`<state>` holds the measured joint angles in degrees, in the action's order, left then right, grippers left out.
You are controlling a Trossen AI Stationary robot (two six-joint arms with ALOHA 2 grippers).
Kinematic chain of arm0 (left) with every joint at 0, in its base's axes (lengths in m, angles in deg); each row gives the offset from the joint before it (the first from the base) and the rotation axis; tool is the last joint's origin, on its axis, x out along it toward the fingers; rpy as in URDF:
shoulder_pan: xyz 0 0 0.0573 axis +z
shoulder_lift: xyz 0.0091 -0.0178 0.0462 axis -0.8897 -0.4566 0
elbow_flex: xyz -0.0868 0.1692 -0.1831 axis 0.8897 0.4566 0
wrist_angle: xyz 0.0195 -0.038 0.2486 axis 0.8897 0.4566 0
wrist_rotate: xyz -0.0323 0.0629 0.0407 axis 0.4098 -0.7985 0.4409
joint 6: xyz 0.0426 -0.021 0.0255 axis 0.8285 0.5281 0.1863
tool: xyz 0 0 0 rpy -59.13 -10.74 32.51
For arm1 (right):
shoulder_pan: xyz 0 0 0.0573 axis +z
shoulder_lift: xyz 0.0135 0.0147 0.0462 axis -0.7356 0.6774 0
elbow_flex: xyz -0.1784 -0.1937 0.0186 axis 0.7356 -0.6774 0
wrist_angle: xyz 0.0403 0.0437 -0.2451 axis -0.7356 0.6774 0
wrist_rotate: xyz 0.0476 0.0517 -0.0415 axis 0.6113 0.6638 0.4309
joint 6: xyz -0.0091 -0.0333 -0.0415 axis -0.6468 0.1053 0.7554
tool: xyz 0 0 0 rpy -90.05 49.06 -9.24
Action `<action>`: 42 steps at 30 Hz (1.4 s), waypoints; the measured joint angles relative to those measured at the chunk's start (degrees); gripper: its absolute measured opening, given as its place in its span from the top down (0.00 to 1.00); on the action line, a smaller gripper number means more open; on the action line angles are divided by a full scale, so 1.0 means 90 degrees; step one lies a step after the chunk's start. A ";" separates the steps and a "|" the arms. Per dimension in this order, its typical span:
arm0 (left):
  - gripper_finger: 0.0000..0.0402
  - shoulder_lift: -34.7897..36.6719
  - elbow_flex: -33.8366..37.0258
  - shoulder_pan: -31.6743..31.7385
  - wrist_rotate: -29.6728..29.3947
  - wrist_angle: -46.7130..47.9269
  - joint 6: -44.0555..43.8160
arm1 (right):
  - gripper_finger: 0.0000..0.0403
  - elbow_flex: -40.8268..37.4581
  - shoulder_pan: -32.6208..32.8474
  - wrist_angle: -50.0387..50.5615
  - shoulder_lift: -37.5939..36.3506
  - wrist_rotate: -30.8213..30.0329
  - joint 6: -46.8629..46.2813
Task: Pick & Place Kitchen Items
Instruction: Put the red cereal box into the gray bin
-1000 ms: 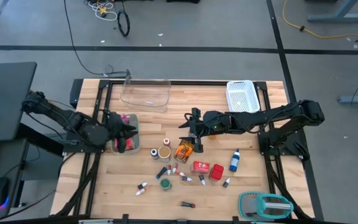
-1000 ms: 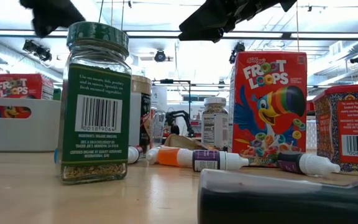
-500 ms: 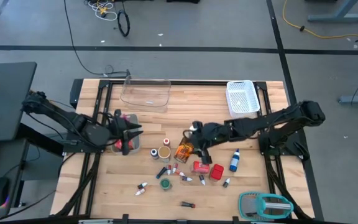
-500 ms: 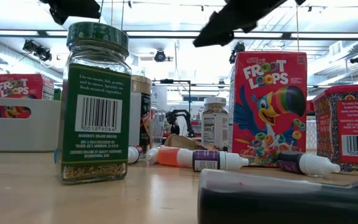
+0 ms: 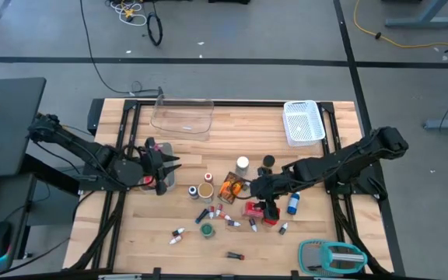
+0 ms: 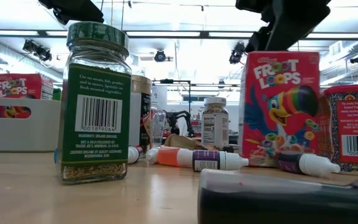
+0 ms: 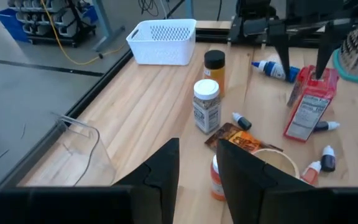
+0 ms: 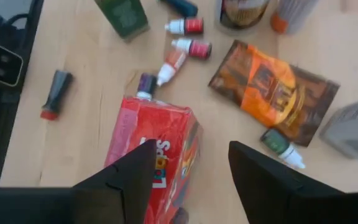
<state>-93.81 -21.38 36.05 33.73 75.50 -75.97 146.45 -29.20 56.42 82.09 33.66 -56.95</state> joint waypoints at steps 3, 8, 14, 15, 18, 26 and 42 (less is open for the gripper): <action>0.71 -0.0001 0.0000 0.0000 -0.0003 -0.0011 0.0099 | 0.54 0.0000 0.0082 -0.0021 0.0000 0.0001 -0.0211; 0.71 -0.0001 0.0000 0.0000 0.0003 -0.0006 0.0094 | 0.65 0.0000 0.0153 0.0031 0.0025 -0.0002 -0.0338; 0.71 -0.0001 0.0000 0.0000 0.0027 -0.0006 0.0089 | 0.76 0.0002 0.0155 -0.0031 0.0158 0.0008 -0.0378; 0.71 -0.0001 0.0000 -0.0002 0.0027 -0.0006 0.0087 | 0.78 0.0002 0.0155 -0.0040 0.0153 0.0004 -0.0359; 0.71 -0.0001 0.0000 0.0000 0.0032 -0.0008 0.0083 | 0.84 0.0002 0.0155 -0.0142 0.0175 0.0003 -0.0210; 0.71 -0.0001 0.0000 0.0000 0.0010 -0.0027 0.0077 | 0.98 -0.0011 0.0108 -0.0384 0.0182 -0.0114 0.0825; 0.70 -0.0031 -0.0001 -0.0002 0.0911 -0.1864 0.0891 | 0.99 0.0913 -0.0447 -0.0410 0.0073 0.0215 0.2024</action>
<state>-94.09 -21.38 36.03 41.93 58.73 -67.95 154.67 -33.22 52.73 82.74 35.60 -38.74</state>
